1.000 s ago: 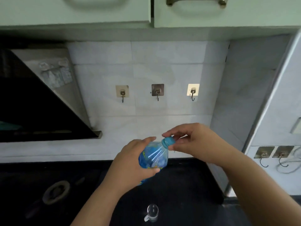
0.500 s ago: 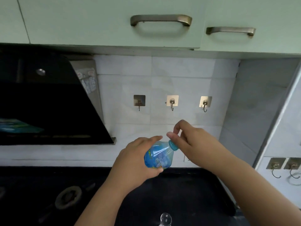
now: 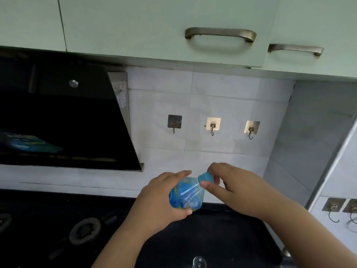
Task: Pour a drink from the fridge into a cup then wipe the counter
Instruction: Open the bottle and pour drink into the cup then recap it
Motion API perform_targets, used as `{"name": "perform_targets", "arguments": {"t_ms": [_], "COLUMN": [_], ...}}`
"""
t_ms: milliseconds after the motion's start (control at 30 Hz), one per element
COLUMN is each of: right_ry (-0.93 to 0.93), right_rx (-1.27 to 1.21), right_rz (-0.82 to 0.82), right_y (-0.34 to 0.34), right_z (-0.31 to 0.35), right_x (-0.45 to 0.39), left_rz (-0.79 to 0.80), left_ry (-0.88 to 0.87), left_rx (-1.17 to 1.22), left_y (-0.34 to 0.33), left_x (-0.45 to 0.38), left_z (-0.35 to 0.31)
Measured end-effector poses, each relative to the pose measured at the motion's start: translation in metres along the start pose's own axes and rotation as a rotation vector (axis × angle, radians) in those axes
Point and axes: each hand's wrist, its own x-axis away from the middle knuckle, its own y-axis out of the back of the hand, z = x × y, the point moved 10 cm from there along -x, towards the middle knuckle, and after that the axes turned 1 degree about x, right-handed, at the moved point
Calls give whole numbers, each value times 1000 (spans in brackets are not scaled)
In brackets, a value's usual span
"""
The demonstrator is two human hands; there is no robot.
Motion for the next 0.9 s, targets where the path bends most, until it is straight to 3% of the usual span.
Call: {"name": "perform_targets", "arguments": {"t_ms": [133, 267, 400, 633, 700, 733, 900], "right_ry": [80, -146, -256, -22, -45, -96, -426], "right_rx": [-100, -339, -112, -43, 24, 84, -116], "right_rz": [-114, -129, -49, -181, -242, -220, 50], "right_y": [5, -11, -29, -22, -25, -34, -67], "right_z": [2, -17, -31, -15, -21, -27, -57], "right_x": [1, 0, 3, -5, -7, -9, -8], "left_rz": [-2, -109, -126, -93, -100, -112, -87], "left_ry": [10, -36, -98, -52, -68, -69, -85], "left_rx": [109, -104, -252, -166, -270, -319, -314], "left_y": [-3, 0, -9, -17, -23, -26, -46], "left_x": [0, -1, -2, -11, -11, -10, -10], "left_z": [-5, -18, -19, -9, -10, -11, -7]}}
